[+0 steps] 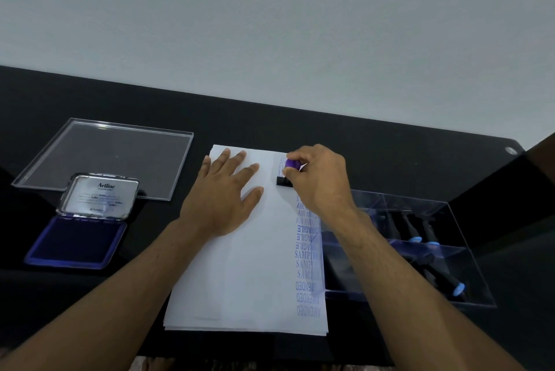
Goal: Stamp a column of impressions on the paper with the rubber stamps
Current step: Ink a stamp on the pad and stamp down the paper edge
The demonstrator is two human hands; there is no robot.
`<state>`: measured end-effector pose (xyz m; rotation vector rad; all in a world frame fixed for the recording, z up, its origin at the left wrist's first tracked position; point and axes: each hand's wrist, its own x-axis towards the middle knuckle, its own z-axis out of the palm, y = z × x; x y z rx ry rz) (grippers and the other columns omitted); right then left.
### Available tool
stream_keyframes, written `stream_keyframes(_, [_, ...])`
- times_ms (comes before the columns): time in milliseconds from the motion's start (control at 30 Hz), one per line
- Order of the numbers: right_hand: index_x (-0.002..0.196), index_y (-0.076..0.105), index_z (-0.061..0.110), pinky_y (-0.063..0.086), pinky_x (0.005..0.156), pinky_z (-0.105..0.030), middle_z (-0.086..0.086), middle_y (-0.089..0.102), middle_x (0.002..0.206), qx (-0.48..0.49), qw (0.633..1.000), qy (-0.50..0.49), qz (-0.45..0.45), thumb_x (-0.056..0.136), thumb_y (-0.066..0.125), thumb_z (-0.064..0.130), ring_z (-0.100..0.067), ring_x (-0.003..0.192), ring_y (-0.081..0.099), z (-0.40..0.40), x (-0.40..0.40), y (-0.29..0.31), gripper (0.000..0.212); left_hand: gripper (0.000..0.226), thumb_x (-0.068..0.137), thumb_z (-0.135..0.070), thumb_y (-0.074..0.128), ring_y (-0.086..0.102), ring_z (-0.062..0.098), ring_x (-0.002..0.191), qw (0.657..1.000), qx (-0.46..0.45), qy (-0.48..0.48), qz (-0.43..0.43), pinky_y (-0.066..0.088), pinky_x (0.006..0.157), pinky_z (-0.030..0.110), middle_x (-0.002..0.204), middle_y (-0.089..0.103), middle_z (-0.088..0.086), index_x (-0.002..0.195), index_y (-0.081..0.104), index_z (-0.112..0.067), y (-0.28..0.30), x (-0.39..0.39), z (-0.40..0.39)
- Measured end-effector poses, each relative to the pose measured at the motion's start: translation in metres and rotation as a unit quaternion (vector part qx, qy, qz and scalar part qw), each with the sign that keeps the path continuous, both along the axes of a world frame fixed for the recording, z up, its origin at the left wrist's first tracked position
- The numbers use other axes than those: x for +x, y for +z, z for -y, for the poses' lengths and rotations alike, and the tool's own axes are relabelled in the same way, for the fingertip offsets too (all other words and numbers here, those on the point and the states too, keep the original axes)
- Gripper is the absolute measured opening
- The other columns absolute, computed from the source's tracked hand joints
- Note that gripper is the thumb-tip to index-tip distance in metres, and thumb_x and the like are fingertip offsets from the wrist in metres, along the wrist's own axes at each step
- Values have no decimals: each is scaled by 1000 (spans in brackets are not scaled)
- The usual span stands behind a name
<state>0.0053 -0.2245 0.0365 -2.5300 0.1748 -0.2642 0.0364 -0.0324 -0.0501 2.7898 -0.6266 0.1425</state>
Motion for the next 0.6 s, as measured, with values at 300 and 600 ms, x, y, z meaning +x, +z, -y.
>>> stream_keyframes(300, [105, 73, 20, 50, 73, -12, 9, 71, 92, 155, 977, -121, 87, 86, 71, 17, -1, 83, 66, 22, -4, 12, 19, 74, 93, -69, 15, 12, 23, 155, 1000, -9, 4, 5, 10, 125, 53, 165, 28, -2, 152, 41, -34, -1, 0, 0])
stream_keyframes(600, [92, 75, 22, 61, 77, -35, 10, 73, 83, 212, 961, -156, 79, 85, 69, 14, -10, 76, 71, 26, -4, 1, 12, 75, 93, -69, 14, 10, 22, 156, 1000, -6, 0, 1, 6, 126, 52, 166, 25, -2, 154, 38, -33, -2, 0, -1])
